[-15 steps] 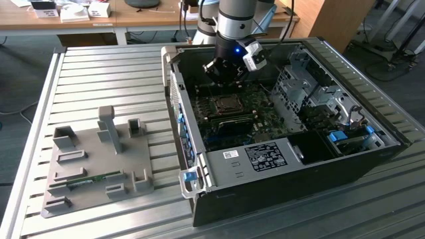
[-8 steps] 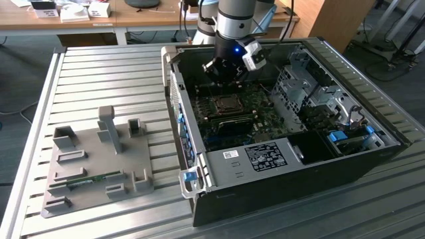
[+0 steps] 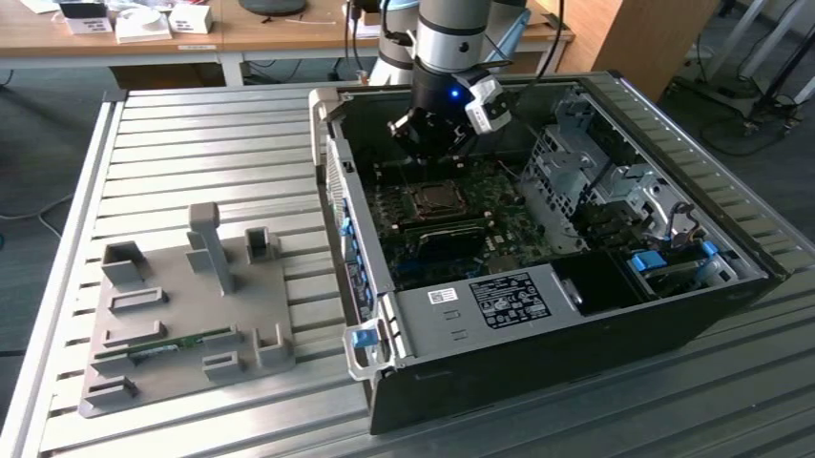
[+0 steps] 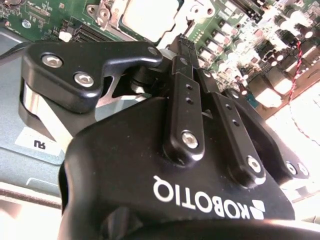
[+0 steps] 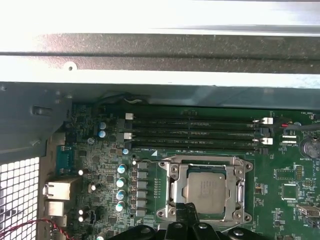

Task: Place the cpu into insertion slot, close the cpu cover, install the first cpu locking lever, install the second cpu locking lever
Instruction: 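Install the first cpu locking lever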

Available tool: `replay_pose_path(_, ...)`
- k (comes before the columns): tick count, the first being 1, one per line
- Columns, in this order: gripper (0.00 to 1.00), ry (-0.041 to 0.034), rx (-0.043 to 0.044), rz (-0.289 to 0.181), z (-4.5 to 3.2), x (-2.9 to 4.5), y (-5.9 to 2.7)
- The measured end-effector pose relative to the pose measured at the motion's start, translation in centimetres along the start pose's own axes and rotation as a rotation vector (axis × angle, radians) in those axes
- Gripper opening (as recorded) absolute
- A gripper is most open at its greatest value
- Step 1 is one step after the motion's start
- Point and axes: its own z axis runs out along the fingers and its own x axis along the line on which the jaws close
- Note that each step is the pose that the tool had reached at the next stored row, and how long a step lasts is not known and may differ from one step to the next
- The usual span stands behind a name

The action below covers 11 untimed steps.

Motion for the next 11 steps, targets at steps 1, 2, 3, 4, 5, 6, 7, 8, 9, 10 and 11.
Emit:
replay_pose_path(1,0.11,0.0001,0.0003,0.000,0.00,0.00,0.00)
replay_pose_path(2,0.11,0.0001,0.0003,0.000,0.02,0.01,0.00)
replay_pose_path(3,0.11,0.0000,0.0003,0.000,0.03,0.05,0.00)
replay_pose_path(4,0.11,0.0000,0.0003,0.000,0.05,0.12,0.00)
replay_pose_path(5,0.11,-0.0001,0.0002,0.000,0.08,0.21,0.00)
replay_pose_path(6,0.11,-0.0001,0.0001,0.000,0.10,0.31,0.01)
replay_pose_path(7,0.11,-0.0001,0.0002,0.000,0.13,0.41,0.01)
replay_pose_path(8,0.11,-0.0002,0.0001,0.000,0.15,0.51,0.01)
replay_pose_path(9,0.11,-0.0002,0.0000,0.000,0.18,0.62,0.02)
replay_pose_path(10,0.11,-0.0001,0.0001,0.000,0.20,0.73,0.02)
replay_pose_path(11,0.11,0.0000,0.0002,0.000,0.21,0.85,0.02)
